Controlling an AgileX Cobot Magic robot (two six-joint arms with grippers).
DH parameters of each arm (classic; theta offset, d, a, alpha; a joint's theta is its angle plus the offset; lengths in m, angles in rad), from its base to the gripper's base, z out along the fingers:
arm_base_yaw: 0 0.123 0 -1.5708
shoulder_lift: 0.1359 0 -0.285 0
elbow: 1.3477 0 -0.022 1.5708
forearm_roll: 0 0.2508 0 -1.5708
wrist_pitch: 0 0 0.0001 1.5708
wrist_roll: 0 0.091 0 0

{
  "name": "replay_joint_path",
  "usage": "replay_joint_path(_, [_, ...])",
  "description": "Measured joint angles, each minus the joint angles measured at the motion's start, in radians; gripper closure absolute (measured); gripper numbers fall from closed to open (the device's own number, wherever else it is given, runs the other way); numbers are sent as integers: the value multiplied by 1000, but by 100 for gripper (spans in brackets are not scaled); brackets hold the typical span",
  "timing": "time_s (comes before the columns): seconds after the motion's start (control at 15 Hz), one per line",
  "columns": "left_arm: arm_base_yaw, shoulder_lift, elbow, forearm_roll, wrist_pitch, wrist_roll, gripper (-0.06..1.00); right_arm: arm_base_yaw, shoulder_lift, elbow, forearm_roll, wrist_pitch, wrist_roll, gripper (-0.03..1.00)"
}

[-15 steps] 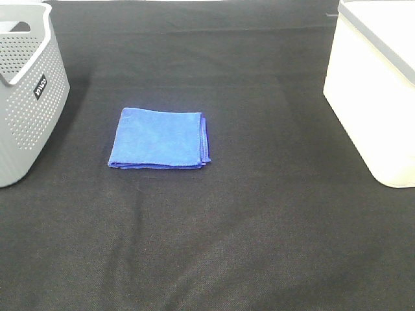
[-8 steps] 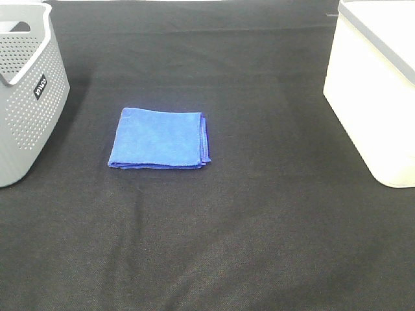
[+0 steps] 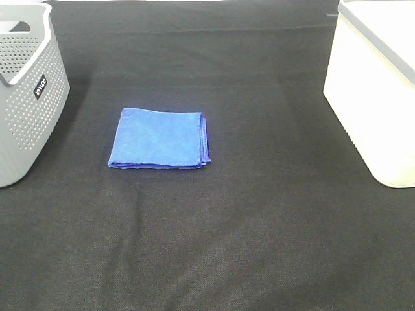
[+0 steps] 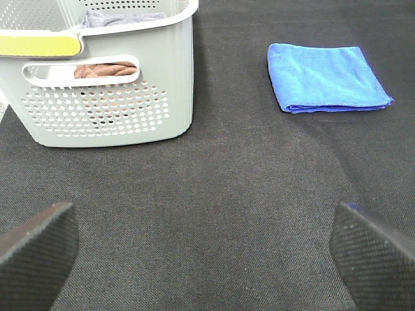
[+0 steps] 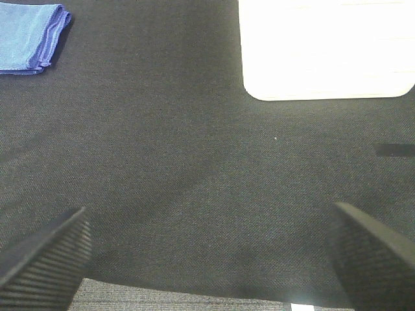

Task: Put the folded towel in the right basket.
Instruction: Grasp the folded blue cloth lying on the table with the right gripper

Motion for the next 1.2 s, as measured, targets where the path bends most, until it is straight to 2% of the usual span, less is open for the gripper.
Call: replay_joint_path(1.2, [0,0,0,0,0,0,-3,0,0,0,0,0,0,2])
